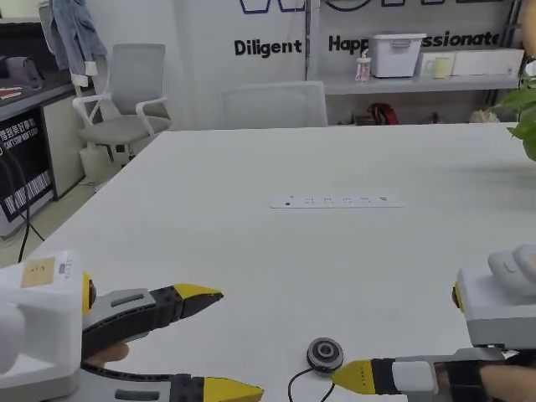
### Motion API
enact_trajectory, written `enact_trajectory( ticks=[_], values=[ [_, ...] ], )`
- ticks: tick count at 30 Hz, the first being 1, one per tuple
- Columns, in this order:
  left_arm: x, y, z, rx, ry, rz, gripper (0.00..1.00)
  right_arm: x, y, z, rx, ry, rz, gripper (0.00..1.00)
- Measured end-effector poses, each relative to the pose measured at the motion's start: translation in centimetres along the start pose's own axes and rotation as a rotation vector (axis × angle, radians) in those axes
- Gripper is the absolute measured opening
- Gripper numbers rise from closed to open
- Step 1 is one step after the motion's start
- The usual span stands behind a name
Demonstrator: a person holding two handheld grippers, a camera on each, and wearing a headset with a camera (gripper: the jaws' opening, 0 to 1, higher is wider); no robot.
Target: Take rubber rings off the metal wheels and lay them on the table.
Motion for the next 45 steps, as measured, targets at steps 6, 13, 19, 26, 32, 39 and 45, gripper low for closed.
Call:
enact_trajectory(
  ticks=[6,13,19,26,32,39,45],
  values=[
    [-0.5,0.9,-0.9,-0.017,-0.02,-0.024,0.66,0.1,0.3,0.5,-0.02,0.022,-0.04,0.0],
    [-0.5,2.2,-1.4,-0.051,-0.027,-0.045,0.67,0.4,1.0,1.5,-0.066,0.064,-0.099,0.0],
    [-0.3,2.6,-1.2,-0.078,-0.022,-0.045,0.64,0.5,1.2,2.1,-0.1,0.105,-0.194,0.0],
    [-0.1,2.8,-1.1,-0.09,-0.006,-0.037,0.63,0.7,1.6,2.7,-0.131,0.117,-0.222,0.0],
    [-0.1,2.8,-1.1,-0.09,-0.006,-0.039,0.62,1.1,1.6,3.3,-0.146,0.162,-0.298,0.0],
    [-0.1,2.9,-1.1,-0.093,-0.004,-0.039,0.61,1.1,2.6,4.0,-0.213,0.156,-0.325,0.0],
    [-0.1,2.9,-1.2,-0.094,-0.006,-0.04,0.61,0.8,2.8,4.6,-0.235,0.132,-0.353,0.0]
  ],
)
Point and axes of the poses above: the centre of the closed fingertips' face, and the gripper's own axes: z roughly forward along the fingers, x roughly to its right, y roughly out of its underside, the point moved 7 cm from there along -z, roughly backward along the fingers, and after that the axes turned 9 degrees about -y, right-handed, at the moved point
